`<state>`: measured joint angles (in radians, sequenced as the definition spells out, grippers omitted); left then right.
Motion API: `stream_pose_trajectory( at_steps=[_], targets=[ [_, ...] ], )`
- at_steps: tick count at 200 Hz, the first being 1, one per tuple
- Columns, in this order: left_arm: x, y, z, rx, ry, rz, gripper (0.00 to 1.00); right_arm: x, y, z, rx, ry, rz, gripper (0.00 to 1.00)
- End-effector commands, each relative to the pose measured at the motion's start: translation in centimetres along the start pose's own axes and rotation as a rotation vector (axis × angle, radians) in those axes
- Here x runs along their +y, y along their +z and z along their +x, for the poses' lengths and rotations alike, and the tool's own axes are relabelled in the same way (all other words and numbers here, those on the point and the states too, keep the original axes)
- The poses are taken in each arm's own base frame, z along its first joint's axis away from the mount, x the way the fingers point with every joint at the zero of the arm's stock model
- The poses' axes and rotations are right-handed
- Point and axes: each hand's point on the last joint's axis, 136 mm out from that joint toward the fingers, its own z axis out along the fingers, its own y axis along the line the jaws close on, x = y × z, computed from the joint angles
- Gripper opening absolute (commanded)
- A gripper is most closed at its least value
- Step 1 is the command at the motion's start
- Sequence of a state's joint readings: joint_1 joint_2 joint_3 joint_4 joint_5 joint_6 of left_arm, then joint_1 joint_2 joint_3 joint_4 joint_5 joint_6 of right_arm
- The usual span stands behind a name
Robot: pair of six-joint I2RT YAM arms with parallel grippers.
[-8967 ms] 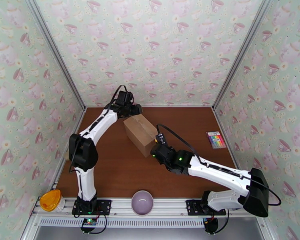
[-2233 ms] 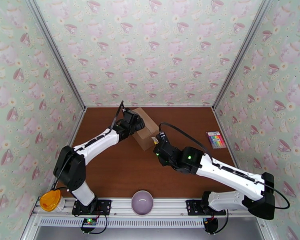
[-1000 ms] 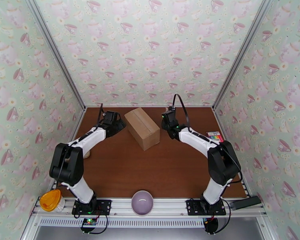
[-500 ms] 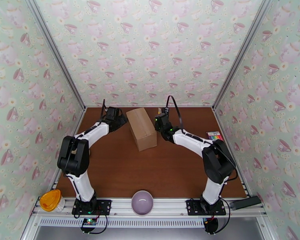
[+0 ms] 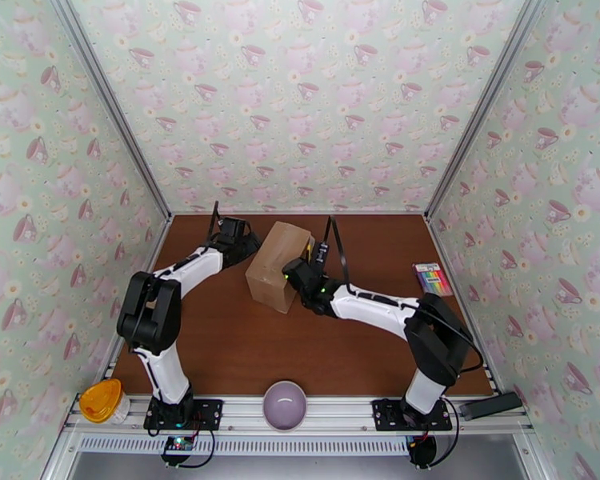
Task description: Unpack the express box
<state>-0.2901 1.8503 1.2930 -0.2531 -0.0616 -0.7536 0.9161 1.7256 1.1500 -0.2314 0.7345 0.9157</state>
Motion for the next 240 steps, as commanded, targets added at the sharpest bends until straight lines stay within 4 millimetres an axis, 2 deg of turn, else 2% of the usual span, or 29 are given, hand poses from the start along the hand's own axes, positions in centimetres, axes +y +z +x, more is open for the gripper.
stream_pose_trajectory(
  at_steps=[1, 32, 44, 74, 93, 118, 138, 178, 194, 208, 240],
  targets=[
    [-1.6, -1.3, 0.5, 0.014, 0.071, 0.061, 0.73, 0.0, -1.5, -1.1, -0.037, 0.09, -0.001, 0.0],
    [-3.9, -0.3, -0.1, 0.065, 0.164, 0.145, 0.73, -1.1, -1.6, -2.8, 0.005, 0.037, -0.04, 0.0],
    [-4.8, 0.6, -0.1, 0.102, 0.201, 0.17, 0.72, -2.3, -1.2, -3.7, 0.027, 0.039, -0.043, 0.0],
    [-6.4, 2.0, -0.3, 0.122, 0.247, 0.225, 0.72, -4.3, -1.4, -7.3, -0.009, -0.001, -0.064, 0.0],
    [-7.4, 2.5, -0.4, 0.125, 0.273, 0.266, 0.72, -5.3, -0.9, -9.2, -0.018, -0.034, -0.061, 0.0],
    [-9.1, 2.8, -0.1, 0.144, 0.301, 0.336, 0.71, -6.1, 0.9, -10.9, 0.013, -0.055, -0.078, 0.0],
    [-10.6, 2.8, 0.2, 0.163, 0.327, 0.398, 0.71, -6.1, 2.1, -11.5, 0.034, -0.093, -0.082, 0.0],
    [-13.8, 1.8, 1.5, 0.189, 0.425, 0.526, 0.71, -7.2, 5.2, -12.8, 0.025, -0.075, -0.063, 0.0],
    [-13.7, 1.6, 1.4, 0.188, 0.421, 0.512, 0.7, -7.8, 6.6, -13.4, 0.016, -0.049, -0.059, 0.0],
    [-13.1, 1.2, 0.2, 0.16, 0.404, 0.489, 0.7, -8.3, 7.7, -13.7, 0.003, -0.039, -0.045, 0.0],
    [-11.0, -1.1, -4.0, 0.076, 0.331, 0.446, 0.71, -8.8, 10.0, -13.9, -0.007, -0.036, -0.029, 0.0]
  ],
)
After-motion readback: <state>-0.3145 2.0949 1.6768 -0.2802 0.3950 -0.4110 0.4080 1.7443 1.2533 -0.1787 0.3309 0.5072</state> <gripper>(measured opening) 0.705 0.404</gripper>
